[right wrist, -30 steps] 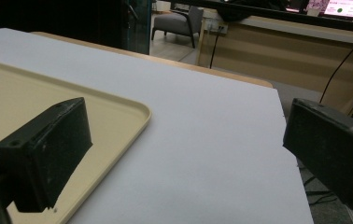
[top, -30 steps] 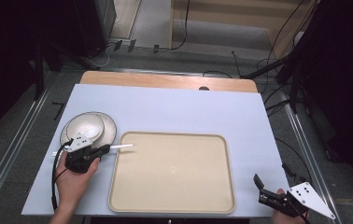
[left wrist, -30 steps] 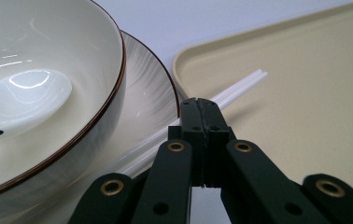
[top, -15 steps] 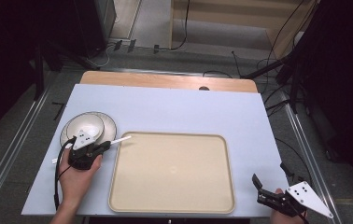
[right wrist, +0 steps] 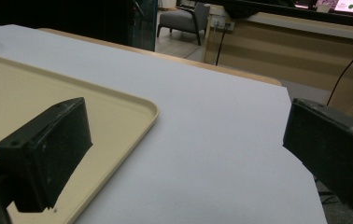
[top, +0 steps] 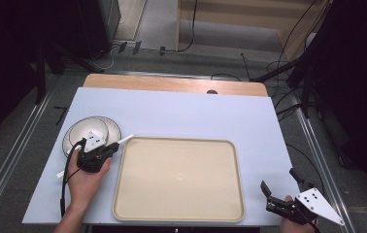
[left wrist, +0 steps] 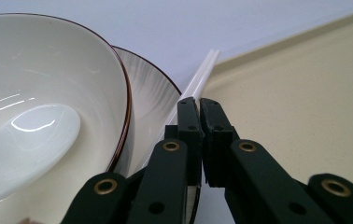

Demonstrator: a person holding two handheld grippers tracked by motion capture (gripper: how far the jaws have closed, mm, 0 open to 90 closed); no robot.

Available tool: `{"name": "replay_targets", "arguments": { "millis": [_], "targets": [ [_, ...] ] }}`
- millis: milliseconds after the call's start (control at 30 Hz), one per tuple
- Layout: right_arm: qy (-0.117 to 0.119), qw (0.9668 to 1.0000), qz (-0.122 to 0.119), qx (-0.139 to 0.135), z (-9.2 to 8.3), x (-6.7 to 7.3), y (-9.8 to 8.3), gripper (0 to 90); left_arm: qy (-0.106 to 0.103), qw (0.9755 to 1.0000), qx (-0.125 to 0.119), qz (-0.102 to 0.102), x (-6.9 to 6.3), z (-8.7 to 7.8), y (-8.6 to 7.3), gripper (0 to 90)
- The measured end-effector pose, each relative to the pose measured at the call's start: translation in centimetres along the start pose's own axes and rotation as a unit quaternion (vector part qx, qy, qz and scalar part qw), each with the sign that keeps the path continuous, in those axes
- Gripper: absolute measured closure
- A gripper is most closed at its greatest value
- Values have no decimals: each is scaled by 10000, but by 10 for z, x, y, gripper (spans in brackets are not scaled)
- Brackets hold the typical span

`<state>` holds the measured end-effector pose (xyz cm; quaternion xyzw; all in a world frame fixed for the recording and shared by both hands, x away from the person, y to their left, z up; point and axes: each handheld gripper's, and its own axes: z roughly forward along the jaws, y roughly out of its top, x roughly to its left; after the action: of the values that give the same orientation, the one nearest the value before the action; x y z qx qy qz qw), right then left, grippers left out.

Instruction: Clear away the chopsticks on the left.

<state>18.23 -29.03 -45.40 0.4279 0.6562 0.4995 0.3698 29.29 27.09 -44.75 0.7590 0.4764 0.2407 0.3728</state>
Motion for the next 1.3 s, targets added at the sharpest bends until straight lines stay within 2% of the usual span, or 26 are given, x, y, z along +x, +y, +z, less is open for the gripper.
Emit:
{"name": "replay_targets", "arguments": {
  "millis": [67, 100, 167, 200, 333, 467, 533, 600, 667, 867, 933, 1067, 1100, 1300],
  "targets": [
    [6, 10000, -6, -2, 0, 0, 0, 14, -24, 9999, -93, -35, 0, -1, 1, 896],
    [10, 10000, -6, 0, 0, 0, 0, 14, 76, 9999, -93, -12, 0, -2, 2, 900],
    [20, 10000, -36, 4, 0, 1, 0, 14, -73, 9999, -105, -91, 2, -5, 3, 900],
    [20, 10000, -49, -2, 0, 1, 0, 14, -62, 9999, -125, -46, 2, -8, 3, 896],
    [12, 10000, -32, -43, -2, 0, 1, 14, -94, 9998, -172, -71, 4, -19, 5, 839],
    [21, 10000, -28, -55, -1, -1, 1, 14, -141, 9998, -113, 55, 4, -31, 5, 791],
    [32, 10000, -37, -54, -1, -1, 2, 14, -191, 9998, -107, 8, 6, -39, 4, 771],
    [43, 10000, -54, -54, -1, -1, 2, 14, -329, 9994, -134, -36, 10, -46, 2, 758],
    [58, 10000, -45, -60, 0, -1, 2, 14, -429, 9990, -129, -52, 13, -53, -1, 765],
    [92, 9999, -67, -77, 2, -1, 2, 14, -366, 9993, 60, -17, 24, -70, -13, 794],
    [100, 9999, -90, -65, 2, -1, 2, 14, -459, 9988, 132, -58, 31, -75, -19, 828],
    [96, 9999, -70, -91, 2, -1, 2, 14, -307, 9991, 142, -236, 45, -81, -26, 827],
    [94, 9999, -71, -84, 2, -1, 2, 14, -215, 9994, 167, -212, 48, -81, -26, 827],
    [114, 9999, -100, -59, 3, 1, 2, 14, -137, 9993, 323, -141, 50, -76, -27, 818]
  ]
}}
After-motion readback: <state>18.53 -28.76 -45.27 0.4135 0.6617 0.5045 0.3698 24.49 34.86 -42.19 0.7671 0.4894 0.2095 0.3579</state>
